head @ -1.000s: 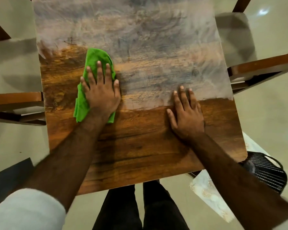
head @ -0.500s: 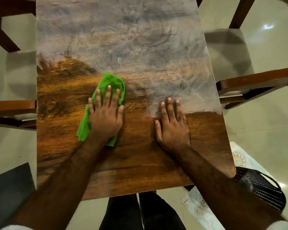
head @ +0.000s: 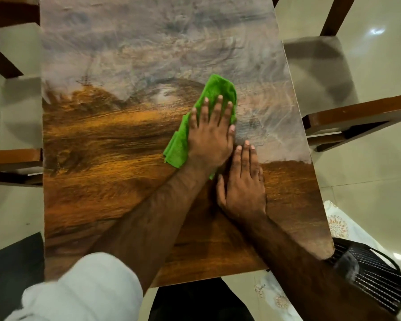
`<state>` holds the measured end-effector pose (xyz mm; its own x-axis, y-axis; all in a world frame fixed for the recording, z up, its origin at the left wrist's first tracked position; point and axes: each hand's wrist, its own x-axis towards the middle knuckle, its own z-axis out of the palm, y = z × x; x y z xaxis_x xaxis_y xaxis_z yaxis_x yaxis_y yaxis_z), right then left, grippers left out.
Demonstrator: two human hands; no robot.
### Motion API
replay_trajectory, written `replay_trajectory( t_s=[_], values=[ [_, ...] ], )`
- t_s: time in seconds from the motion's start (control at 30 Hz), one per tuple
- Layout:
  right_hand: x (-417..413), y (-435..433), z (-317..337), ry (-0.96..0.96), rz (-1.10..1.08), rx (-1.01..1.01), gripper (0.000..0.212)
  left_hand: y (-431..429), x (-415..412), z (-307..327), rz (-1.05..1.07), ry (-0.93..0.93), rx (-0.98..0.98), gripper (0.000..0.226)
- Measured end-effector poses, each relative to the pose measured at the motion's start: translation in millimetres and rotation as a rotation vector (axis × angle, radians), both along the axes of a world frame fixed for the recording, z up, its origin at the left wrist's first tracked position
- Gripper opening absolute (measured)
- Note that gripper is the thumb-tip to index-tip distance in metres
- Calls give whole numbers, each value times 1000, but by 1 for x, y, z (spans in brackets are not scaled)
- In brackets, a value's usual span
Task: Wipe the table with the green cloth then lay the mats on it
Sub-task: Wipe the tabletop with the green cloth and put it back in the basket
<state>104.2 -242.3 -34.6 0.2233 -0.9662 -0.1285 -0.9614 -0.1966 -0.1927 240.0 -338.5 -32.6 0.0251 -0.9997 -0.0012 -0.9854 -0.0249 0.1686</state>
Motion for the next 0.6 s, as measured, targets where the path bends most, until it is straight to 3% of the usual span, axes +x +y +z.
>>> replay_trajectory(
  t_s=[0.13,0.27,0.37,0.47,0.6],
  values=[
    [-4,1,0,-29,-20,-21,90,61,15,0,-90,-13,52,68],
    [-10,0,4,-167,-62,-92,82,92,88,4,74,-42,100,68],
    [-34,-5,7,-225,-174,-132,77,71,119,5,206,-37,102,67],
    [-72,-10,3,-104,-255,-102,79,18,99,2,270,-38,70,70],
    [-97,-11,-7,-19,-250,-113,77,-37,13,-5,172,-45,28,71]
  ],
)
